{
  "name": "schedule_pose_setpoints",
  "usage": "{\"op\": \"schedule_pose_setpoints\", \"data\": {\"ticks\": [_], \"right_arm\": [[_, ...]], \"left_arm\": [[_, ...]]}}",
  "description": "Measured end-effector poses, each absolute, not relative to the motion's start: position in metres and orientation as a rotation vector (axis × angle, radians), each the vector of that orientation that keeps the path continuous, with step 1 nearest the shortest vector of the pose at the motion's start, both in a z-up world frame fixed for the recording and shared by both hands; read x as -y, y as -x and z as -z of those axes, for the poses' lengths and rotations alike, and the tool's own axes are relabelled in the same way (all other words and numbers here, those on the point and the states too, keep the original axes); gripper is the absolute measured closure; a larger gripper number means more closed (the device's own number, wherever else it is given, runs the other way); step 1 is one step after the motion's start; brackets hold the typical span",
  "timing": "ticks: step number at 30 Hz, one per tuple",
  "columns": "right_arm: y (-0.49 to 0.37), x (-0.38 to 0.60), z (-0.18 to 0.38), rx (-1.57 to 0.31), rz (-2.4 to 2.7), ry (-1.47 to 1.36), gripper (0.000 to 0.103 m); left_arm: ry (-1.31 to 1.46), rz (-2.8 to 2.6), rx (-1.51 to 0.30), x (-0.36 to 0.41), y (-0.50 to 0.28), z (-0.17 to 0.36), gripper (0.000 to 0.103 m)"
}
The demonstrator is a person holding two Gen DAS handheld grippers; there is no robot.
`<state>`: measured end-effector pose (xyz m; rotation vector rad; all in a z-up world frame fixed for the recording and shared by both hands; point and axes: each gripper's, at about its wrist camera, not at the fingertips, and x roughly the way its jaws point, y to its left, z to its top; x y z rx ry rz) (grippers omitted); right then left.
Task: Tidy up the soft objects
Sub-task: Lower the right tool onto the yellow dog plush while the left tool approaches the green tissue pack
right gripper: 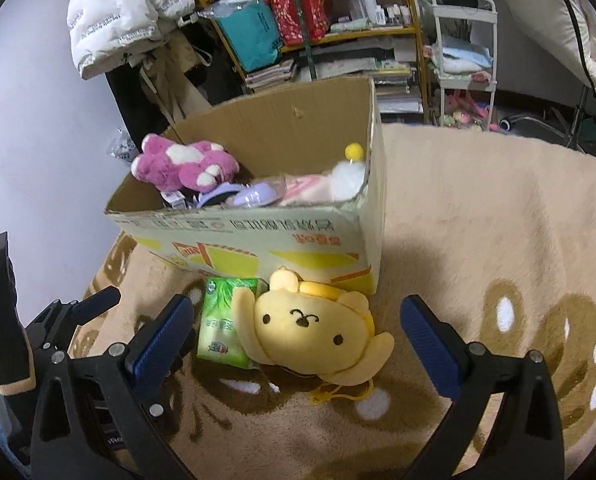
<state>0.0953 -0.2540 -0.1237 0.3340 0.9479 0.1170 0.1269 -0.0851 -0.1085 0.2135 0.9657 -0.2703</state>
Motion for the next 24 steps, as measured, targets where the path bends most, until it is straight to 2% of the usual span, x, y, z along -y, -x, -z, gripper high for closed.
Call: {"op": "schedule_pose_setpoints", "data": {"ticks": [24], "right_arm": [[-0.111, 0.249, 0.166, -1.125, -0.109, -0.332, 0.0]], "left_arm": [[-0.25, 0.323, -1.024, 0.106, -0.125, 0.131, 0.003]]}}
